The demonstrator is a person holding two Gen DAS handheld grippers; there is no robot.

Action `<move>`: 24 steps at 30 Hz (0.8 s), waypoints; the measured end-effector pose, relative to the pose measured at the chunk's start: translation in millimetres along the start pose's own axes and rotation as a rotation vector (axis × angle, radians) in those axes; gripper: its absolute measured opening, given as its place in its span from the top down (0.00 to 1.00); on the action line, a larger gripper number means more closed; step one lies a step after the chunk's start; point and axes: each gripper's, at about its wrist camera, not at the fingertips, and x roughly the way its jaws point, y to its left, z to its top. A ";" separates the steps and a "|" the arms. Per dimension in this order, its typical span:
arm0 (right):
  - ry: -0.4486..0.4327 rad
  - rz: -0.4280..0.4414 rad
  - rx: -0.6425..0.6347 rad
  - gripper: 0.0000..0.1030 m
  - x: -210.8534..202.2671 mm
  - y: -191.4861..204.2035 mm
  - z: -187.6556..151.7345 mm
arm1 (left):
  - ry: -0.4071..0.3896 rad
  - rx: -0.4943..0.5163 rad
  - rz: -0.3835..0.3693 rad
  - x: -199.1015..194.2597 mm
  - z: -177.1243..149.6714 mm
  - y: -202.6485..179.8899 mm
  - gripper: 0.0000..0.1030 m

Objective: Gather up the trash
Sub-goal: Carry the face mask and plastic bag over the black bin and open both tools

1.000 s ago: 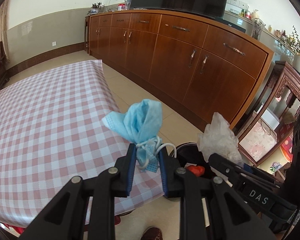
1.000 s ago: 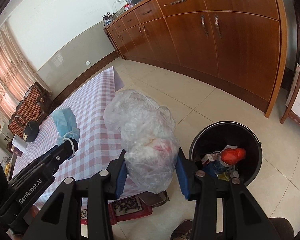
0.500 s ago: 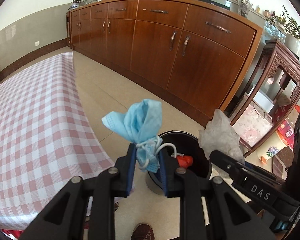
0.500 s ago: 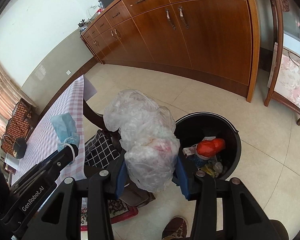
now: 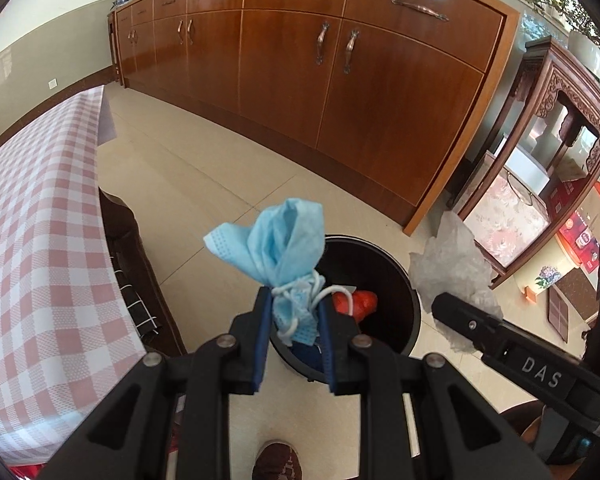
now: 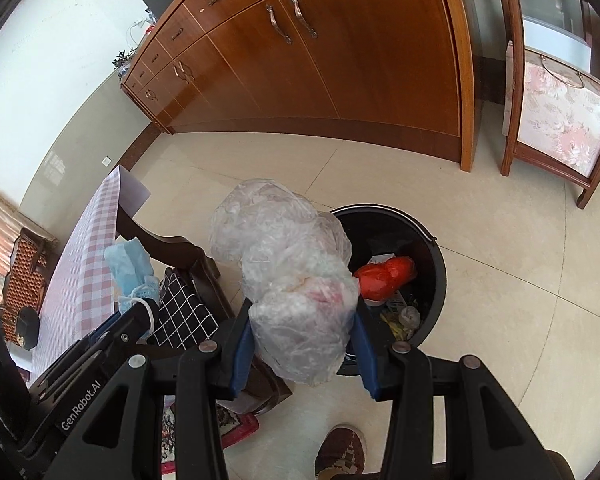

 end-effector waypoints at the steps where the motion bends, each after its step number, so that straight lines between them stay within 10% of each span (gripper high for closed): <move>1: 0.005 -0.002 0.007 0.55 2.1 -3.7 1.1 | 0.009 0.001 -0.001 3.4 -0.6 -2.1 0.77; 24: 0.187 -0.147 0.069 0.55 90.1 -51.7 37.3 | 0.205 -0.027 -0.023 80.1 -6.6 -21.8 0.76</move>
